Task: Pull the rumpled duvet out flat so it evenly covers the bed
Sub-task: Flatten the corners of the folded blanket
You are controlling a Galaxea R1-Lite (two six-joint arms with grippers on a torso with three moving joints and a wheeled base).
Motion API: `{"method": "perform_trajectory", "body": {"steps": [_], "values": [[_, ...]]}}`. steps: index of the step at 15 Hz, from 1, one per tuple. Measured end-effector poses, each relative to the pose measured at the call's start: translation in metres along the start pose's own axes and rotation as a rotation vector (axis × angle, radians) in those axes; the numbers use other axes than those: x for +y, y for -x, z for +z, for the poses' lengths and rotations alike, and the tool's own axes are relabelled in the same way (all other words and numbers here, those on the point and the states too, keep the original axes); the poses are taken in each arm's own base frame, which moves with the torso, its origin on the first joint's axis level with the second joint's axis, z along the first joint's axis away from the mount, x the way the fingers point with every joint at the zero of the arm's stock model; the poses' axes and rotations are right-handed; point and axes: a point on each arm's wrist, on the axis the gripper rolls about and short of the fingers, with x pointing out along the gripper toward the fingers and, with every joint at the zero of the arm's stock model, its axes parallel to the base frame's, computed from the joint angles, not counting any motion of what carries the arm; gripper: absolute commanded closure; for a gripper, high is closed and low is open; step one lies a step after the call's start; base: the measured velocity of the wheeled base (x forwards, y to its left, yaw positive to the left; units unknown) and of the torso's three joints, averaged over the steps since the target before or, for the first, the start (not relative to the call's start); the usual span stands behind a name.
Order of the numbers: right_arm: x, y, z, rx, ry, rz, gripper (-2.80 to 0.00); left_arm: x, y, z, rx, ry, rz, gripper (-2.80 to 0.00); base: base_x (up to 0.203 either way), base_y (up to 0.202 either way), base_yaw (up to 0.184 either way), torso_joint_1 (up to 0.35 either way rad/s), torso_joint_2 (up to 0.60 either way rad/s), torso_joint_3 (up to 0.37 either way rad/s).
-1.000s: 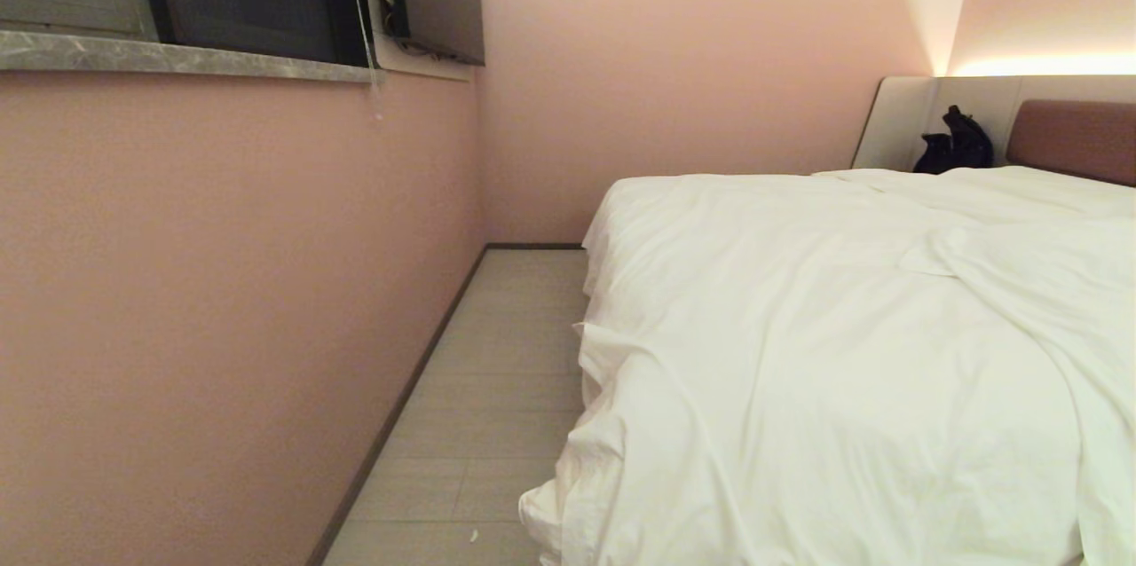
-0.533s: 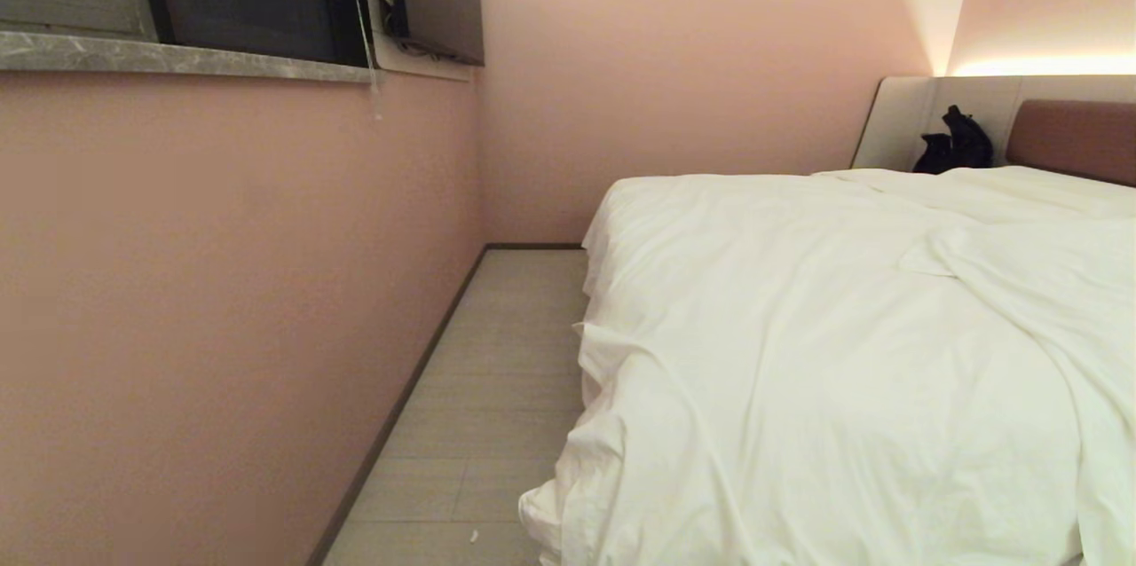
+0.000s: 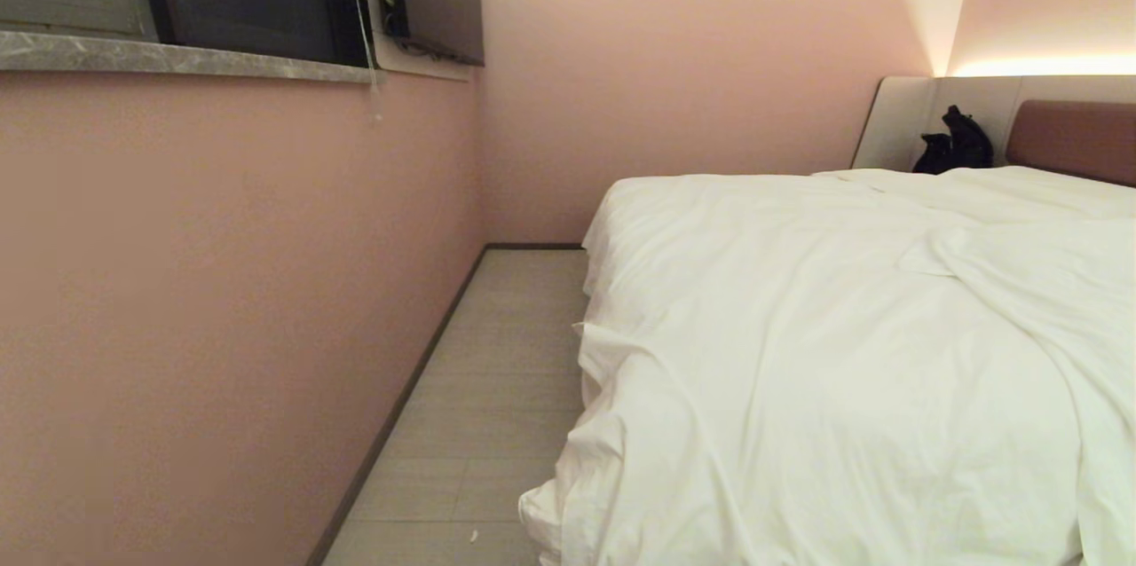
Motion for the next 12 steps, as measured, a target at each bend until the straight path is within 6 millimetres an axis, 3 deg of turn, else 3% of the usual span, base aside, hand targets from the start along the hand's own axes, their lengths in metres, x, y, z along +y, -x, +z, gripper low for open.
{"method": "perform_trajectory", "body": {"steps": [3, 8, 12], "values": [[0.0, -0.004, -0.044, 0.017, 0.046, 0.028, 0.0, 0.0, 0.0, 0.0, 0.0, 0.0, 0.0, 0.0, 0.0, 0.0, 0.0, 0.0, 0.0, 0.0], [0.0, -0.032, -0.111, 0.086, 0.106, 0.061, 0.0, 0.0, 0.0, 0.0, 0.0, 0.0, 0.0, 0.0, 0.0, 0.0, 0.0, 0.0, 0.0, 0.0], [0.0, -0.045, -0.138, 0.083, 0.126, 0.069, 0.0, 0.0, 0.0, 0.0, 0.0, 0.001, 0.001, 0.0, 0.0, 0.0, 0.0, 0.0, 0.0, 0.0]]}}
